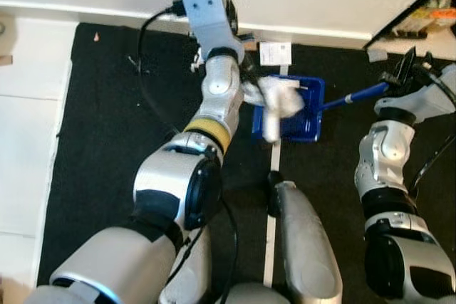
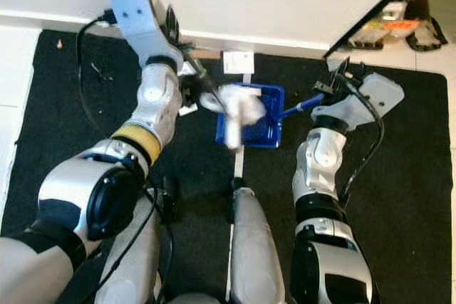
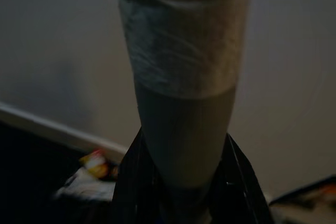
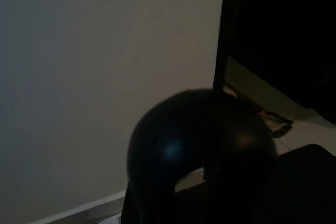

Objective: Sweep floor

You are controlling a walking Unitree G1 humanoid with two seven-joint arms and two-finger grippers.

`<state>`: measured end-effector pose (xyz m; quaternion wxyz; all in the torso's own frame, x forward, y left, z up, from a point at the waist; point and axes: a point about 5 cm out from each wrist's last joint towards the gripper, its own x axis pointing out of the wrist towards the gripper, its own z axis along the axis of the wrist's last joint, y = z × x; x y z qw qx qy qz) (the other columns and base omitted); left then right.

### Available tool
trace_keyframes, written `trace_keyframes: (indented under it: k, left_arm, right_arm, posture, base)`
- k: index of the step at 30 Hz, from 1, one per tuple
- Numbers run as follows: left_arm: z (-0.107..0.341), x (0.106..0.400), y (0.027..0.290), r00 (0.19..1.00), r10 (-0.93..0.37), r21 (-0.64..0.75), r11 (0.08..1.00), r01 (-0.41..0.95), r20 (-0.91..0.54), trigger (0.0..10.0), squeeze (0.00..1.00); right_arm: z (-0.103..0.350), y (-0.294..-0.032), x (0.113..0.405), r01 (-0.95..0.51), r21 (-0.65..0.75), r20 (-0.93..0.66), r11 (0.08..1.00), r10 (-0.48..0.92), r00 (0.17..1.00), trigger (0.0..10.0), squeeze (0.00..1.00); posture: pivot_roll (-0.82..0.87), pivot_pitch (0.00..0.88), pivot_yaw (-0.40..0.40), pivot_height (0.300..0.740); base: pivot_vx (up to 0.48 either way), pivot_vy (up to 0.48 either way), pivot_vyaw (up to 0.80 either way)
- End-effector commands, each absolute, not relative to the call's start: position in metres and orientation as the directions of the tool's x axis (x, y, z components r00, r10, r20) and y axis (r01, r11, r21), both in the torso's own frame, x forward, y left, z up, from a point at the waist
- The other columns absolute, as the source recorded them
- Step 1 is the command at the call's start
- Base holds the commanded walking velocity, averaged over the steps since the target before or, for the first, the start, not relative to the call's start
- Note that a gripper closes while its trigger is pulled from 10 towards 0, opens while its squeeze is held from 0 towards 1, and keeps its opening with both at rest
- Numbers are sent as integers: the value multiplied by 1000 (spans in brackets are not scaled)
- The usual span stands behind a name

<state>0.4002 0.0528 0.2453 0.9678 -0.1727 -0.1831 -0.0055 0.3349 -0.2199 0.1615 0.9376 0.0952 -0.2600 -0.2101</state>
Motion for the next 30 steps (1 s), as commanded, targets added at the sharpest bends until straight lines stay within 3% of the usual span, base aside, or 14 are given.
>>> trace_keyframes:
  k: [1, 7, 10, 12, 14, 16, 23, 27, 30]
  left_arm:
    - [256, 390, 14, 921, -19, -387, 904, 182, 389, 10000, 0]
    - [265, 389, 12, 902, -56, -372, 899, 232, 428, 10000, 0]
    - [270, 393, 26, 853, -161, -222, 927, 303, 496, 10000, 0]
    - [270, 393, 26, 853, -161, -222, 927, 303, 496, 10000, 0]
    - [279, 398, 55, 799, -236, -64, 944, 323, 554, 10000, 0]
    - [288, 401, 78, 780, -227, -8, 958, 286, 583, 10000, 0]
    - [292, 403, 123, 779, -176, -44, 967, 252, 602, 10000, 0]
    - [297, 394, 142, 720, -250, -63, 924, 378, 647, 10000, 0]
    - [299, 389, 166, 768, -179, -116, 943, 312, 615, 10000, 0]
  right_arm:
    - [143, -218, 332, 362, 282, 375, 888, -449, 811, 10000, 0]
    - [144, -218, 333, 361, 284, 373, 888, -450, 812, 10000, 0]
    - [143, -218, 334, 362, 289, 369, 886, -452, 812, 10000, 0]
    - [143, -218, 334, 362, 289, 369, 886, -452, 812, 10000, 0]
    - [141, -218, 334, 362, 293, 361, 885, -453, 815, 10000, 0]
    - [138, -217, 334, 363, 293, 353, 885, -453, 819, 10000, 0]
    - [131, -218, 334, 366, 302, 327, 880, -456, 827, 10000, 0]
    - [123, -223, 334, 403, 324, 283, 856, -494, 822, 10000, 0]
    - [116, -229, 331, 439, 336, 248, 834, -528, 812, 10000, 0]
  posture:
    - [-65, 514, 10, 731]
    - [-57, 508, 14, 731]
    - [-29, 493, 22, 731]
    - [-29, 493, 22, 731]
    - [1, 480, 23, 731]
    - [10, 467, 24, 731]
    - [50, 404, 39, 731]
    - [92, 349, 58, 731]
    - [116, 323, 65, 731]
  base:
    - [0, 0, 0]
    - [0, 0, 0]
    - [0, 0, 0]
    - [0, 0, 0]
    - [0, 0, 0]
    - [0, 0, 0]
    - [0, 0, 0]
    - [0, 0, 0]
    - [0, 0, 0]
